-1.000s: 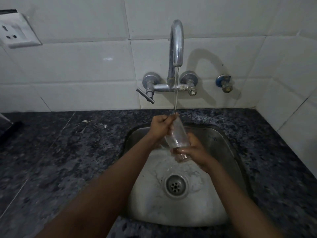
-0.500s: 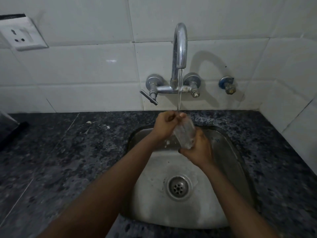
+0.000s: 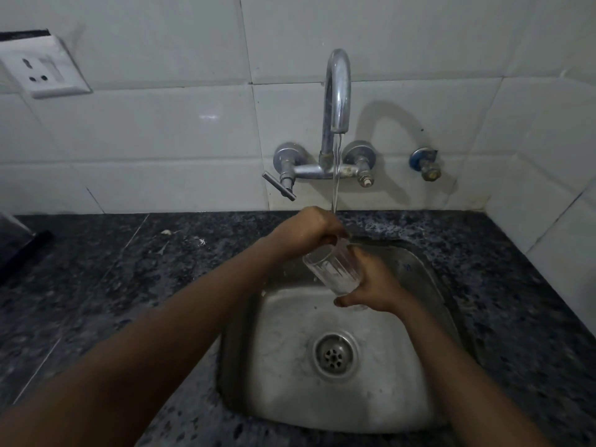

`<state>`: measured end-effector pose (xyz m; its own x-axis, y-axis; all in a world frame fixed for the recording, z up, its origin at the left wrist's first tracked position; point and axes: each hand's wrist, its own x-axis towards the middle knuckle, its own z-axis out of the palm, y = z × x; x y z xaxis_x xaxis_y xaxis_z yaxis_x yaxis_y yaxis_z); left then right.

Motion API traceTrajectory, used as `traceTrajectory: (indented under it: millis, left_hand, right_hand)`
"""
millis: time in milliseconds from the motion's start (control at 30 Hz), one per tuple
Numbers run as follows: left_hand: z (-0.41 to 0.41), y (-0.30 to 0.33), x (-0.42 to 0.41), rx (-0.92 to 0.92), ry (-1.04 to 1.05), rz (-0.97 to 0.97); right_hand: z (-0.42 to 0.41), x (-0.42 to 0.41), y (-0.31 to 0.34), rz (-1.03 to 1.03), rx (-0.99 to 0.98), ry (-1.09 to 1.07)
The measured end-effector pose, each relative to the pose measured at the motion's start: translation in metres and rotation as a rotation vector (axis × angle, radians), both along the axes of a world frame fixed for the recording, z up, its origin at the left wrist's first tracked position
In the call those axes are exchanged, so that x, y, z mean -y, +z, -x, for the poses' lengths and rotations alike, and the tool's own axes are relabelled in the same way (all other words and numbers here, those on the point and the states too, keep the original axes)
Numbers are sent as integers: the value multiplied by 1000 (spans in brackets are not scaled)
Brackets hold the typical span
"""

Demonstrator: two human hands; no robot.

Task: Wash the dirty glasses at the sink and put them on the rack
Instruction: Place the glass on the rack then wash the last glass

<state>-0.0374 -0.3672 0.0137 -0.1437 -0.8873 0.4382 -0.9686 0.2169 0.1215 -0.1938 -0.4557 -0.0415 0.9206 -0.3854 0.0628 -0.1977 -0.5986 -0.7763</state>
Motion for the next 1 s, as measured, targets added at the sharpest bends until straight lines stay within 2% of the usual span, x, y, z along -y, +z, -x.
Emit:
traceTrajectory:
  millis: [67,133,200,300,400,433,467,600,733,900,1000]
  left_hand:
    - [-3,-3,1,3,-15,59]
    - [-8,-11,0,-187,109,114]
    - [-9,-19,-1,-445,321,144]
    - [-4,-30,0,-808,609,68]
    - [1,-35,0,-1378,671,55]
    - [4,-34,-2,-1570,650,54]
    - [6,-34,-3,-1688,634,50]
    - [9,-42,-6,-1692,683,28]
    - [9,-47,-9,-1608,749,-59]
    - [23,-43,-4,-1542,728,-153]
    - [29,-42,2,-1453,763,-143]
  right_hand:
    - [-1,2,2,23,0,-13]
    - [-2,5,0,44,33,-55]
    - [-4,9,-2,16,97,-127]
    - [-7,12,-3,71,111,-154]
    - [-12,10,-2,91,71,-200]
    - [-14,9,-2,49,59,-190]
    - [-15,9,-3,-28,46,-162]
    - [-23,1,-4,-430,61,-87]
    - [-44,3,-17,-890,135,-218]
    - [-62,-1,-24,-1262,-42,-342]
    - [-64,-4,-17,-1531,-12,-366]
